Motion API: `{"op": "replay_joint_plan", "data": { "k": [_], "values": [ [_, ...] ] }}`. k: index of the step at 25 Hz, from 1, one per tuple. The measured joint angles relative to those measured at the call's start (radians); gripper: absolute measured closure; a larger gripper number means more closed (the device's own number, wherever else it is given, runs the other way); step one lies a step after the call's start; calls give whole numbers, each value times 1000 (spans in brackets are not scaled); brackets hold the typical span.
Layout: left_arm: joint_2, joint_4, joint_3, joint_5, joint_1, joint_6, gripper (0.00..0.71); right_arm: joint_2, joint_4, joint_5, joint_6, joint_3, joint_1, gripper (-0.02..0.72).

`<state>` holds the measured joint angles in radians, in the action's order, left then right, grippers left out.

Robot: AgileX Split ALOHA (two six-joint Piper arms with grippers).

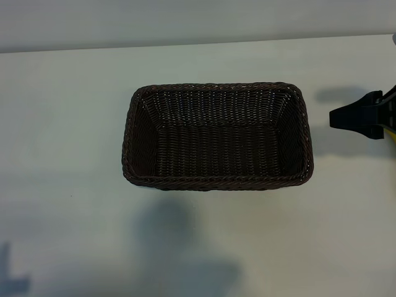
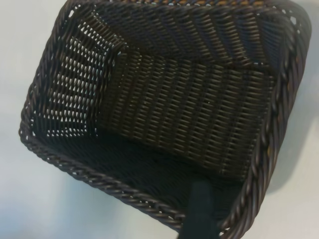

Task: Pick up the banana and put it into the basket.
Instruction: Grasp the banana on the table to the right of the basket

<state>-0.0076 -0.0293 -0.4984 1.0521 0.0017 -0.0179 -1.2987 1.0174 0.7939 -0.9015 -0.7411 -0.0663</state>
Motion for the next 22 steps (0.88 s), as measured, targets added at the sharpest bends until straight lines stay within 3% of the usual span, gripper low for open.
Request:
{"op": "replay_joint_plan", "data": {
  "k": [7, 11, 15, 22],
  "values": [
    [0, 0, 0, 0, 0, 0, 136, -33, -36, 25, 61, -102, 0, 120],
    [0, 0, 0, 0, 0, 0, 136, -85, -121, 35, 155, -239, 0, 120],
    [0, 0, 0, 0, 0, 0, 136, -144, -297, 111, 317, -367, 0, 120],
    [0, 0, 0, 0, 0, 0, 136, -194, -727, 173, 602, -437, 0, 120]
  ]
}}
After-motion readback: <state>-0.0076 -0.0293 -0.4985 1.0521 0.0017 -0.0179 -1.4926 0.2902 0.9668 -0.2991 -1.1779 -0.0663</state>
